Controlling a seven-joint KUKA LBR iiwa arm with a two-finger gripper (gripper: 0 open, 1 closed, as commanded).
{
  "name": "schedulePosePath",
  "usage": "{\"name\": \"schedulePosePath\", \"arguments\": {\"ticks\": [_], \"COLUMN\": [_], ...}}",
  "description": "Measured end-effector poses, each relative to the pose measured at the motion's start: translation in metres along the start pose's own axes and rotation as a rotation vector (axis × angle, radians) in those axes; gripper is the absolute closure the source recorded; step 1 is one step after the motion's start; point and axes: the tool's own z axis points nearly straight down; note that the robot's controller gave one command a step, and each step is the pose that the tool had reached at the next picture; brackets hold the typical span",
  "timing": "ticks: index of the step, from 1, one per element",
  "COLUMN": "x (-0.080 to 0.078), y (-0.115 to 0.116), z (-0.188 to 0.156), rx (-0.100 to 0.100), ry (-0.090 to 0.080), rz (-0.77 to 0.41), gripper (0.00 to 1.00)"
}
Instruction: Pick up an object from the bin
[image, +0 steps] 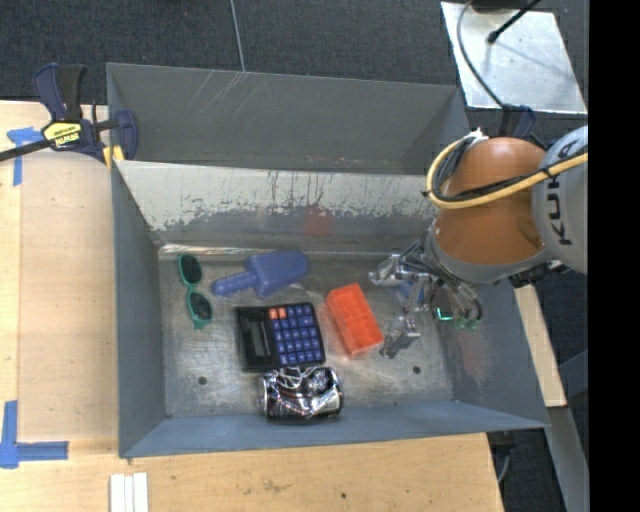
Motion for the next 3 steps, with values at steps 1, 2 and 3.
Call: {"name": "schedulePosePath", "arguments": {"ticks": [1, 2, 3], "x": [-0.002, 0.0, 0.007], "y": [0.0, 0.001, 0.005], "z": [-0.004, -0.002, 0.03], "rx": [0.001, 0.001, 0.001], "ry": [-0.008, -0.013, -0.005], "rz": [-0.001, -0.002, -0.047], "gripper": [0.0, 0.0, 0.0]}}
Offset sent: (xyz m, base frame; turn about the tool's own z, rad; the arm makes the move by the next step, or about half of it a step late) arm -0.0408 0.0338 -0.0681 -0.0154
